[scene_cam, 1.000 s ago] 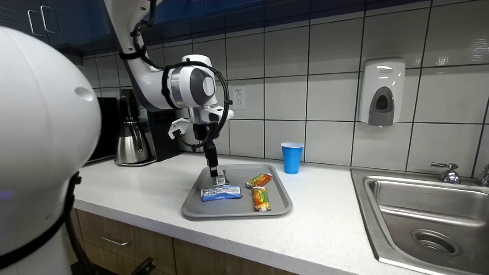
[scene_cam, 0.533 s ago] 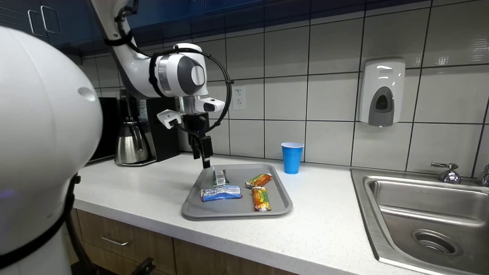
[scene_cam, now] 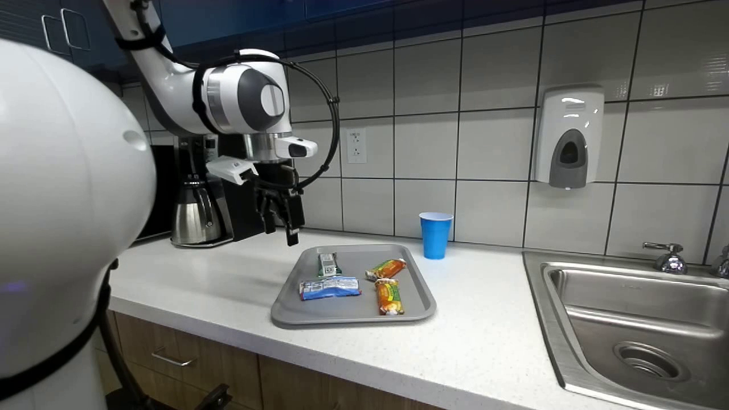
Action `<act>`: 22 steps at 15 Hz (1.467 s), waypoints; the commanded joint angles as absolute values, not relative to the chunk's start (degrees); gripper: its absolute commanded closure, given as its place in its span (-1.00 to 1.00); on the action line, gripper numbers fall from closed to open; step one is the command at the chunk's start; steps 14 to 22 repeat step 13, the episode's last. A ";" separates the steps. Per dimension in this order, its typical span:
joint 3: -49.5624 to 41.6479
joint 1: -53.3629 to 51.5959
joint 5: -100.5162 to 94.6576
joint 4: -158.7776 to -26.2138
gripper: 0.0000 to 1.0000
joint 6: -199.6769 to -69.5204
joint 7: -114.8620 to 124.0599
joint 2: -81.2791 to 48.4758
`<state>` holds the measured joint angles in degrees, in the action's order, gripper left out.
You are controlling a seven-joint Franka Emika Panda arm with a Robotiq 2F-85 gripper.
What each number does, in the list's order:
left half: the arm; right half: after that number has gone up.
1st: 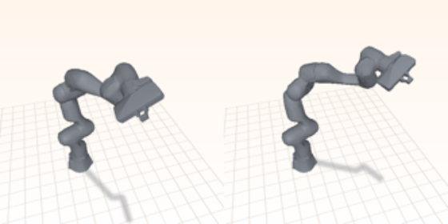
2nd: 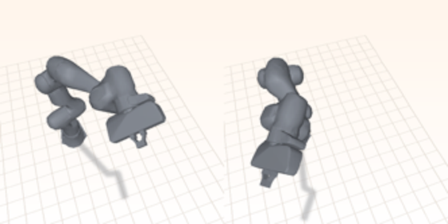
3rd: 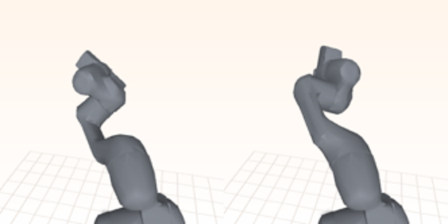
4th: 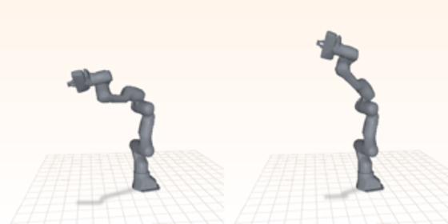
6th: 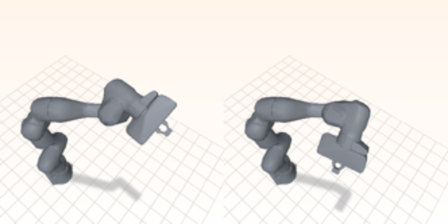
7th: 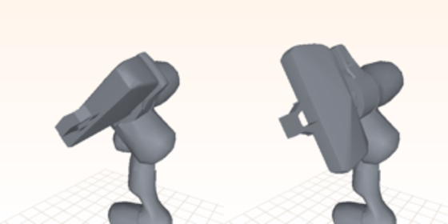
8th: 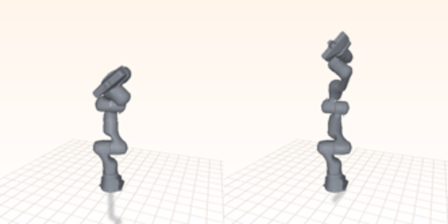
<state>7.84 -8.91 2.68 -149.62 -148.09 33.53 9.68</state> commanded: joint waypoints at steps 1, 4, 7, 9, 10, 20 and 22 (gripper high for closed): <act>9.22 -9.33 5.26 -152.21 -1.00 -145.58 29.01 14.31; 10.07 -8.21 4.03 -151.09 -1.00 -147.20 30.68 12.03; 10.25 -8.23 4.06 -151.41 -1.00 -147.12 30.40 12.44; 10.25 -8.23 4.07 -151.42 -1.00 -147.11 30.36 12.44; 10.25 -8.23 4.07 -151.42 -1.00 -147.10 30.35 12.44; 10.25 -8.23 4.07 -151.43 -1.00 -147.09 30.33 12.44; 10.25 -8.23 4.07 -151.43 -1.00 -147.09 30.33 12.44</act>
